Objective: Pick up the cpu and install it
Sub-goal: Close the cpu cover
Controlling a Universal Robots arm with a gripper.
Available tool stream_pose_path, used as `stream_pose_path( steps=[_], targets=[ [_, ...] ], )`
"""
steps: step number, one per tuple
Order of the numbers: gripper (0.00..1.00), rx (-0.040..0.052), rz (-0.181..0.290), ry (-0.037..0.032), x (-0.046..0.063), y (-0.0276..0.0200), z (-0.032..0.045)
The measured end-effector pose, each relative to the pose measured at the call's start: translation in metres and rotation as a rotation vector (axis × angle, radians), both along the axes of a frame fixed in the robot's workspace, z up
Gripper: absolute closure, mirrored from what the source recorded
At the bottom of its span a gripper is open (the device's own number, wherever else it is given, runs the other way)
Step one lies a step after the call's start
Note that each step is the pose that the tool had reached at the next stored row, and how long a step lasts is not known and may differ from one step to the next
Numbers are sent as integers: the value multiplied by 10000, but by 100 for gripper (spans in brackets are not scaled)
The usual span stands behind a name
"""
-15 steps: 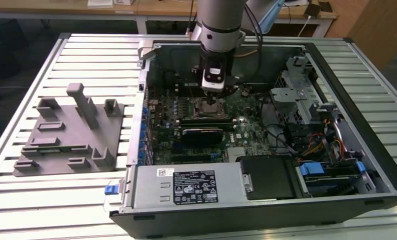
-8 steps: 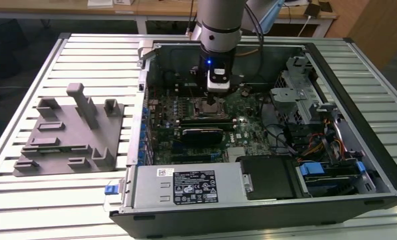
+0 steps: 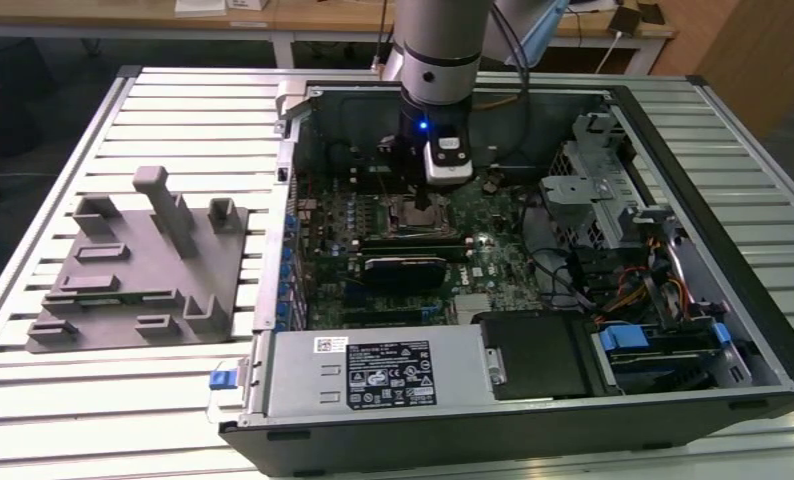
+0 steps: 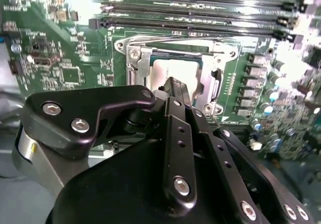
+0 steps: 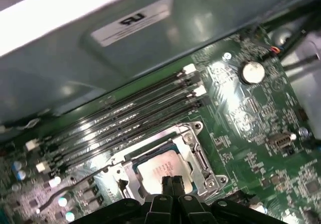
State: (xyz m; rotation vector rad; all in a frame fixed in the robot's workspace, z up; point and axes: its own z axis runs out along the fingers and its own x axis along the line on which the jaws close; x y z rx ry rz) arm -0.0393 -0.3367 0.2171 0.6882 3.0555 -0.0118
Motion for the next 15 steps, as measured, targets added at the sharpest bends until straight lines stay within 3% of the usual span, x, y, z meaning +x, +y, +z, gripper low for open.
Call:
stream_pose_path(
  steps=[15],
  targets=[
    [89,0,2736,0,0,0,-7]
  ],
)
